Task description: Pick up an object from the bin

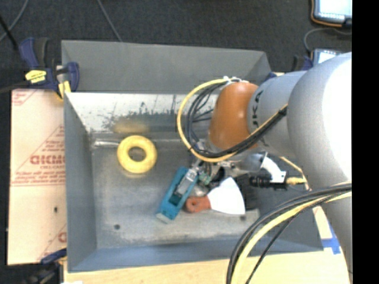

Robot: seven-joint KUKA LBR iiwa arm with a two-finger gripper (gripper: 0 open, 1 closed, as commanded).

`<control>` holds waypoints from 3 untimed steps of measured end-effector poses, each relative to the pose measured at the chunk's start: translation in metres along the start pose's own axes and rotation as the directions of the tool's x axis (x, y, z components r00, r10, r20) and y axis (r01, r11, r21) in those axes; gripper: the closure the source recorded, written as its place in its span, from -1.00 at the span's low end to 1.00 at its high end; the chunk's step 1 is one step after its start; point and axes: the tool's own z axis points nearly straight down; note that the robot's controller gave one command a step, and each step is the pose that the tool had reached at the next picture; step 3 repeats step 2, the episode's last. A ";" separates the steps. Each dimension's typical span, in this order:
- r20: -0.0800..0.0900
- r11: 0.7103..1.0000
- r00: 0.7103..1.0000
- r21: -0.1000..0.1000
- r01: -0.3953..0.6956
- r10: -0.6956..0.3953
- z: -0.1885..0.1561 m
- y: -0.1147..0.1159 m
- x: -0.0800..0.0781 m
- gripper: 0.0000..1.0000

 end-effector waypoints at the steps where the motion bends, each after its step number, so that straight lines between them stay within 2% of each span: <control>1: -0.005 1.000 1.000 0.006 -0.021 0.021 0.001 -0.009 -0.020 1.00; 3: -0.005 1.000 1.000 0.006 -0.021 0.021 0.000 -0.009 -0.020 1.00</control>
Offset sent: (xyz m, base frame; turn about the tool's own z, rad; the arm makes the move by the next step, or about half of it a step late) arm 0.0000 0.0000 0.0000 0.0000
